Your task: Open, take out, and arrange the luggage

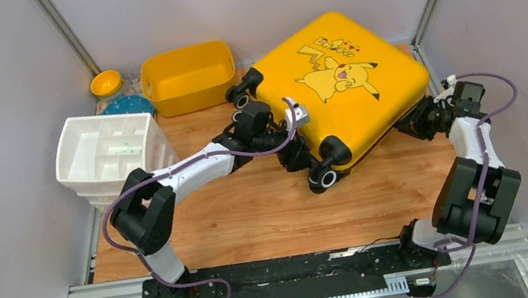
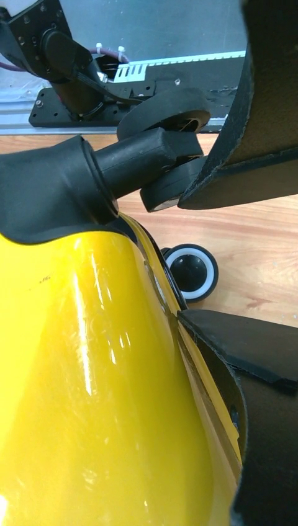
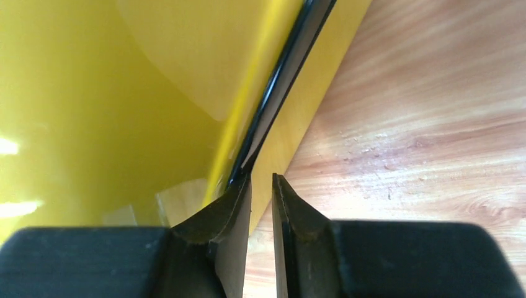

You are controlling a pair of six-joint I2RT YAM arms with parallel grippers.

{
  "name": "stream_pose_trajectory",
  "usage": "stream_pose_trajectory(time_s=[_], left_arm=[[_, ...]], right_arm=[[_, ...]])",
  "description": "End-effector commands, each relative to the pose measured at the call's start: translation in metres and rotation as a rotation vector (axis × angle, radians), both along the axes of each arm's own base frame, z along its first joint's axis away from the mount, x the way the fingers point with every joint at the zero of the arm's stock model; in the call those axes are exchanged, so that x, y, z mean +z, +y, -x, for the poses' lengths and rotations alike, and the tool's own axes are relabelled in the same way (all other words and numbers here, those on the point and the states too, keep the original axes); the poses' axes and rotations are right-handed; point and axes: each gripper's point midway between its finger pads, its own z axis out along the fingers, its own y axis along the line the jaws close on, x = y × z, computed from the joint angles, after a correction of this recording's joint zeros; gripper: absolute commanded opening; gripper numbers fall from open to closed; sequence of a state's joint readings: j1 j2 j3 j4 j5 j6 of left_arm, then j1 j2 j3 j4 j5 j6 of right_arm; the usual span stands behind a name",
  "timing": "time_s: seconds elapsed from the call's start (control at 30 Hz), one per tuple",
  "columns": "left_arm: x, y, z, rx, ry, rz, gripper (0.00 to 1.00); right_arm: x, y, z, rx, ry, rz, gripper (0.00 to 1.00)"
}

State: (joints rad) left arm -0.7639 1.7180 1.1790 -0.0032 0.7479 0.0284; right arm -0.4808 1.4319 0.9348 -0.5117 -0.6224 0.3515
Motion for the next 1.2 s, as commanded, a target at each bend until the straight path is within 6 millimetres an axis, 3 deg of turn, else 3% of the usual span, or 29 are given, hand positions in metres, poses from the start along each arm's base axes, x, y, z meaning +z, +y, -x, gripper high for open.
stream_pose_trajectory(time_s=[0.0,0.17,0.3,0.33,0.37,0.43,0.47,0.57,0.7,0.83,1.0,1.17], left_arm=[[0.054,-0.037,-0.009,-0.035,-0.126,0.149,0.69],[0.079,-0.047,-0.03,0.05,-0.156,0.211,0.73],[0.079,-0.027,-0.043,0.162,-0.158,0.173,0.77],[0.092,-0.017,-0.039,0.18,-0.164,0.193,0.78],[0.074,0.0,-0.04,0.22,-0.112,0.165,0.79],[0.081,0.024,-0.037,0.273,-0.105,0.176,0.8],[0.06,0.037,-0.032,0.294,-0.065,0.141,0.8],[0.044,0.071,-0.031,0.372,-0.048,0.106,0.81],[0.027,0.1,-0.028,0.463,-0.014,0.087,0.81],[0.022,0.112,-0.014,0.501,0.019,0.118,0.81],[0.023,0.121,-0.011,0.555,0.021,0.154,0.83],[0.025,0.121,-0.006,0.555,0.043,0.177,0.84]], right_arm=[[0.114,0.031,-0.034,0.138,-0.393,-0.036,0.24],[0.132,0.043,-0.045,0.184,-0.428,-0.054,0.26],[0.145,0.046,-0.019,0.22,-0.36,0.029,0.49],[0.145,0.05,-0.004,0.24,-0.305,0.044,0.52],[0.151,0.055,0.008,0.258,-0.298,0.058,0.54],[0.15,0.068,0.031,0.284,-0.238,0.068,0.59],[0.153,0.076,0.042,0.294,-0.241,0.073,0.61],[0.148,0.102,0.07,0.302,-0.182,0.058,0.66],[0.15,0.14,0.084,0.327,-0.21,0.07,0.72],[0.116,0.141,0.094,0.278,-0.018,0.116,0.72],[0.101,0.175,0.106,0.395,0.014,0.14,0.72],[0.078,0.18,0.094,0.33,0.094,0.173,0.83]])
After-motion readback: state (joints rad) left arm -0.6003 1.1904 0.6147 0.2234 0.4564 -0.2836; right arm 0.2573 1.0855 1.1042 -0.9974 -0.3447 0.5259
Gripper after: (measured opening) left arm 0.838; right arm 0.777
